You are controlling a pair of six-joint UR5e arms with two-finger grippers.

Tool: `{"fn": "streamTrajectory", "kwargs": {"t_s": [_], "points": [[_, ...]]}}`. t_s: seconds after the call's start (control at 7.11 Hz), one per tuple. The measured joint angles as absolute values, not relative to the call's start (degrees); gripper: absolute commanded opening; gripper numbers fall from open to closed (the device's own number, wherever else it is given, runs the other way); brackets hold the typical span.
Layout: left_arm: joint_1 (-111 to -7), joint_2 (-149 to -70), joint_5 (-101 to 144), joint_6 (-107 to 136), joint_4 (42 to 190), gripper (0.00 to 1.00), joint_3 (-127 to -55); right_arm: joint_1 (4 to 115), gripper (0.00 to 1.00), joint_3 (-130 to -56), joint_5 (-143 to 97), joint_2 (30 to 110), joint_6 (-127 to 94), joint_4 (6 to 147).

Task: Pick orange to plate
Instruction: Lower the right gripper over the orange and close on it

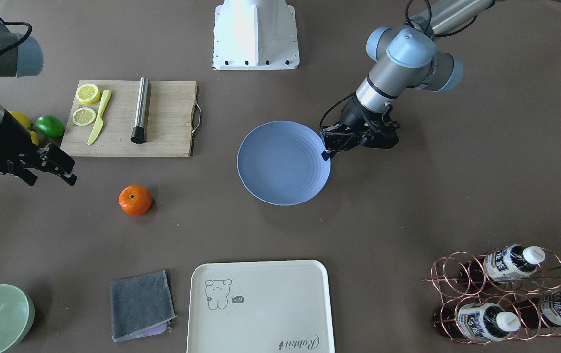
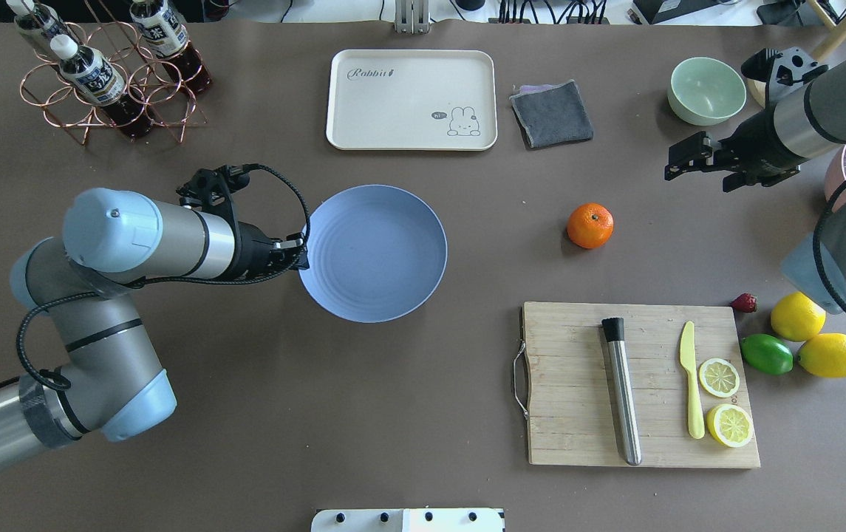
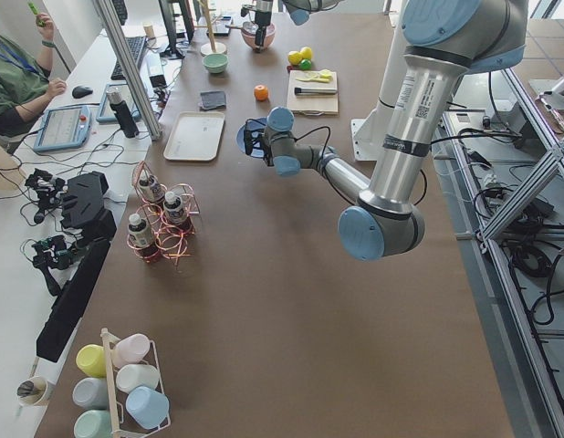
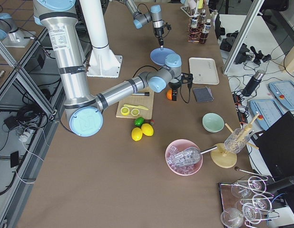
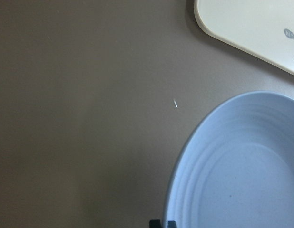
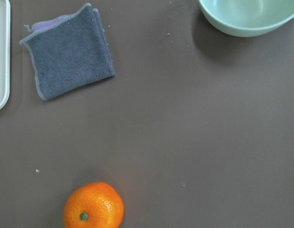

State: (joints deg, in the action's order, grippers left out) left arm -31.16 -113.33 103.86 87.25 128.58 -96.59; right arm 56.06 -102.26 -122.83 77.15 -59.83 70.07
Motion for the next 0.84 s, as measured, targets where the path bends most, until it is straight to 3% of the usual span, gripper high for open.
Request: {"fn": "streamTrajectory", "kwargs": {"t_s": [0.14,0.28,0.42,0.84], "points": [[-28.2,-115.1,100.3,88.0,126.6,0.0,-96.4,54.1,1.0,-102.0,-121.1,76.0,-61.4,70.1],[-26.3,-116.0,98.0,88.8,125.4,0.14,-96.2,52.2,1.0,-101.8,-119.5,75.3,-62.7,70.1],[-25.5,-116.5,96.9,89.3,125.0,0.97,-96.1,50.5,1.0,-101.7,-118.0,74.9,-63.7,70.1],[-25.9,-116.7,96.2,89.2,124.9,0.98,-96.0,46.7,1.0,-98.6,-114.4,71.5,-64.2,70.3]]}}
